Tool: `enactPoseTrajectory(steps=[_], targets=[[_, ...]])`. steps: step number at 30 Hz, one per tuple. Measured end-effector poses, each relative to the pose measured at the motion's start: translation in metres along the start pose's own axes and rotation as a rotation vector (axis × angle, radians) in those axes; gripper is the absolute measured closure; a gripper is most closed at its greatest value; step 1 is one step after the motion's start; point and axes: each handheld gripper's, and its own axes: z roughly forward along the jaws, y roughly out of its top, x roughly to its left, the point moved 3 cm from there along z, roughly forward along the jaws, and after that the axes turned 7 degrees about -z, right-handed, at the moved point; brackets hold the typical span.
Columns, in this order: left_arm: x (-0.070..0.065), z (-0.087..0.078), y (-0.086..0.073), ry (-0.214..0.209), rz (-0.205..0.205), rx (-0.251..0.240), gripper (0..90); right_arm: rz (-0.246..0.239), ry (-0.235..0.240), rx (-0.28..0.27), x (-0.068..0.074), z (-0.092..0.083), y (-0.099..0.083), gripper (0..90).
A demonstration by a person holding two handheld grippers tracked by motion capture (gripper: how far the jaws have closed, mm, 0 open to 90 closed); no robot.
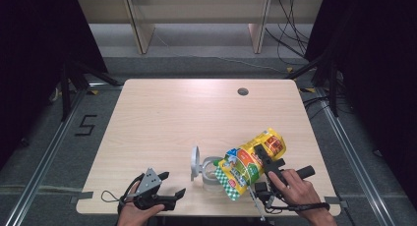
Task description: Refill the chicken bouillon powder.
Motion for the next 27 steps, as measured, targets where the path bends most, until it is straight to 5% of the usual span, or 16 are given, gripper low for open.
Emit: enactPoseTrajectory(steps=[9,10,14,19,27], targets=[[0.000,0.000,0.000,0.001,0.001,0.000,17.9,-0.076,-0.023,0.009,-0.006,0.001,0.000,36.6],[0.000,0.000,0.000,0.003,-0.001,0.000,17.9,-0.037,-0.016,0.026,-0.003,0.000,-0.001,36.7],[0.001,-0.001,0.000,0.007,0.003,0.001,17.9,-0.106,-0.032,0.002,-0.008,0.001,0.000,36.7],[0.001,-0.001,0.000,0.008,0.006,0.003,17.9,-0.089,-0.020,0.016,-0.007,-0.001,0.000,36.7],[0.000,-0.001,0.000,0.004,0.003,-0.001,17.9,-0.132,-0.034,0.002,-0.013,-0.001,-0.001,36.7]])
